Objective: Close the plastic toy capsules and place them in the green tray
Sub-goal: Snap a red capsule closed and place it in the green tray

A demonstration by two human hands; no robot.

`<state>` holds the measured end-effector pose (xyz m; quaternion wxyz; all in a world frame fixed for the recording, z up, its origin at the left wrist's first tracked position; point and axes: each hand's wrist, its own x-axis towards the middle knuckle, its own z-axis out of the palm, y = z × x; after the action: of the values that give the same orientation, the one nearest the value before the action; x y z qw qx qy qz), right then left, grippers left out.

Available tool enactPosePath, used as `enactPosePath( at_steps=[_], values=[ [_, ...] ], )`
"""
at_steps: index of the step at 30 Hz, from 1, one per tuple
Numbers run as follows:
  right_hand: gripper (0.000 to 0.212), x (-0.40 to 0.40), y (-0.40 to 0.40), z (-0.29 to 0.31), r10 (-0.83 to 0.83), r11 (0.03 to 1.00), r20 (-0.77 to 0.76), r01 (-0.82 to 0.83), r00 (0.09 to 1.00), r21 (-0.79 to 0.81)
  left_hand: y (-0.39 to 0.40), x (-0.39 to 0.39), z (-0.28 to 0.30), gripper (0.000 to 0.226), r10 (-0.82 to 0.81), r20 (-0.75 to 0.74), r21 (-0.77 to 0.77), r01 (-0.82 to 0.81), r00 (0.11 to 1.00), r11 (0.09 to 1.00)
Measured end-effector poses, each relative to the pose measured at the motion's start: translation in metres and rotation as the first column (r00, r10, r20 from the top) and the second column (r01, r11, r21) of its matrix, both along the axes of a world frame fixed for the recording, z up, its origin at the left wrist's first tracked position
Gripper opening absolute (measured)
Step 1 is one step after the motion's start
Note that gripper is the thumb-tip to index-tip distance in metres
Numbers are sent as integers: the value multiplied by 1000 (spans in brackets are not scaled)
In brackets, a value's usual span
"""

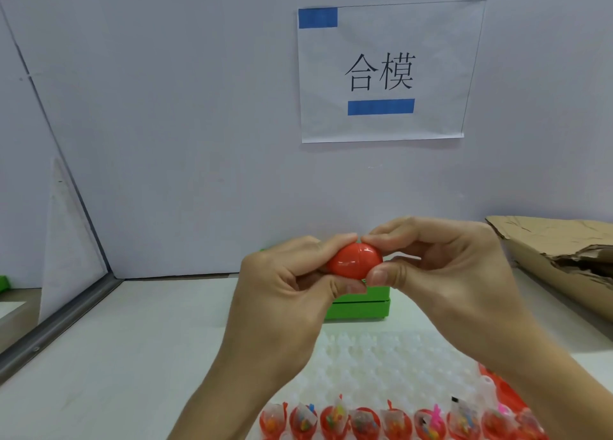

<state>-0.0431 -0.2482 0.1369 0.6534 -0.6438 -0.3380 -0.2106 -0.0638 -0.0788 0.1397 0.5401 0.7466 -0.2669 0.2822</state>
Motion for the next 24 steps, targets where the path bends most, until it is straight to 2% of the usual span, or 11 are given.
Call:
enactPosePath(
  at_steps=[7, 10, 16, 20, 24],
  values=[
    [24, 4, 0, -6, -116, 992, -4, 116, 993, -56, -1, 1, -5, 35, 114, 114, 146, -130, 987, 981],
    [26, 5, 2, -6, -140, 985, 54, 145, 989, -97, -2, 4, -9, 32, 155, 163, 165, -181, 975, 969],
    [39, 10, 5, -16, -240, 945, 119, 260, 963, -196, -5, 10, -17, 28, 204, 222, 255, -259, 954, 932],
    [31, 9, 6, -17, -210, 959, 102, 225, 972, -171, -4, 10, -19, 14, 189, 142, 257, -220, 972, 941],
    [25, 7, 6, -15, -128, 967, 41, 134, 991, -219, 2, 9, -13, 16, 141, 34, 205, -145, 989, 968]
  ],
)
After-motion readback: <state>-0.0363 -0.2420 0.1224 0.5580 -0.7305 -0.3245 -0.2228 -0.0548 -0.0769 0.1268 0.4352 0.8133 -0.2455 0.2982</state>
